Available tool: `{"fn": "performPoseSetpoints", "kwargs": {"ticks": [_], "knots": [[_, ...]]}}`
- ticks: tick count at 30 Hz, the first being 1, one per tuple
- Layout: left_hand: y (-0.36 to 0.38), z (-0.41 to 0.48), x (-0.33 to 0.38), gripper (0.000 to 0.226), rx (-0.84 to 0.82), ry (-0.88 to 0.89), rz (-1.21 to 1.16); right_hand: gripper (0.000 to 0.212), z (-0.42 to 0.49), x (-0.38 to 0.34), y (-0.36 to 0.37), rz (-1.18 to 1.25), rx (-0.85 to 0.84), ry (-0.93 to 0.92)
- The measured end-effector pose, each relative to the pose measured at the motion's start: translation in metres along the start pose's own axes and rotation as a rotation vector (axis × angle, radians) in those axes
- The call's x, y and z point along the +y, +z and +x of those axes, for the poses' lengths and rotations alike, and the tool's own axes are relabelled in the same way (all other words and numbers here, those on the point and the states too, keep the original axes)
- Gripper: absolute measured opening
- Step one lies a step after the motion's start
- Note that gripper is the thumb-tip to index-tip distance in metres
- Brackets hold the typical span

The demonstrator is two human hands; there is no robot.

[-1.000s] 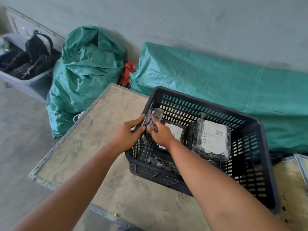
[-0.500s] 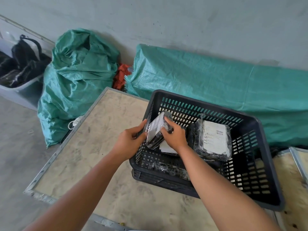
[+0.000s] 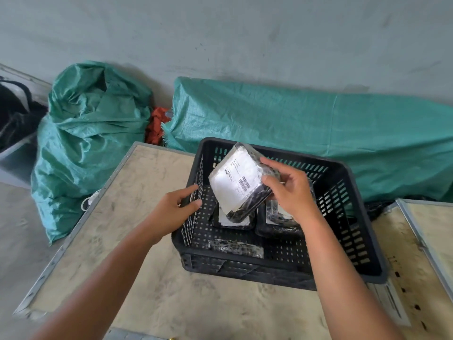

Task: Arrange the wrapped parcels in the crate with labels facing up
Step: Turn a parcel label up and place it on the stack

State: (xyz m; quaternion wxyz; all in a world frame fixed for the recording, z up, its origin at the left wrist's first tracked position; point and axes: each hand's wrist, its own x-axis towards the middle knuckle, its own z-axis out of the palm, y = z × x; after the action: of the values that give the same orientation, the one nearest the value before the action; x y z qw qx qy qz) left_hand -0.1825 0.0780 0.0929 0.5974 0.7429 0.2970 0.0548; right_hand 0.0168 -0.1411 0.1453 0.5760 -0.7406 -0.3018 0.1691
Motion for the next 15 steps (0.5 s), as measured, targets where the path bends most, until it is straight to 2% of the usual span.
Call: {"fn": "performPoseSetpoints", "kwargs": {"ticks": [3, 5, 8, 11, 13, 15], "knots": [[0.004, -0.006, 0.023, 0.057, -0.087, 0.015, 0.176, 0.037, 0.005, -0.017, -0.016, 0.035, -0.027, -0.041], [0.010, -0.010, 0.038, 0.061, -0.013, 0.127, 0.204, 0.036, 0.009, -0.026, -0.025, 0.029, -0.053, -0.065], [0.011, -0.011, 0.060, 0.076, 0.035, 0.342, 0.007, 0.037, 0.014, -0.034, -0.033, 0.048, -0.072, -0.058], [0.007, 0.002, 0.068, 0.066, -0.198, 0.445, -0.131, 0.038, 0.020, -0.031, -0.038, 0.126, -0.075, -0.033], [0.005, 0.010, 0.069, 0.051, -0.308, 0.420, -0.294, 0.039, 0.024, -0.028, -0.040, 0.191, -0.094, 0.023], [0.006, 0.018, 0.067, 0.048, -0.355, 0.313, -0.432, 0.040, 0.027, -0.021, -0.041, 0.211, -0.116, 0.073]]}}
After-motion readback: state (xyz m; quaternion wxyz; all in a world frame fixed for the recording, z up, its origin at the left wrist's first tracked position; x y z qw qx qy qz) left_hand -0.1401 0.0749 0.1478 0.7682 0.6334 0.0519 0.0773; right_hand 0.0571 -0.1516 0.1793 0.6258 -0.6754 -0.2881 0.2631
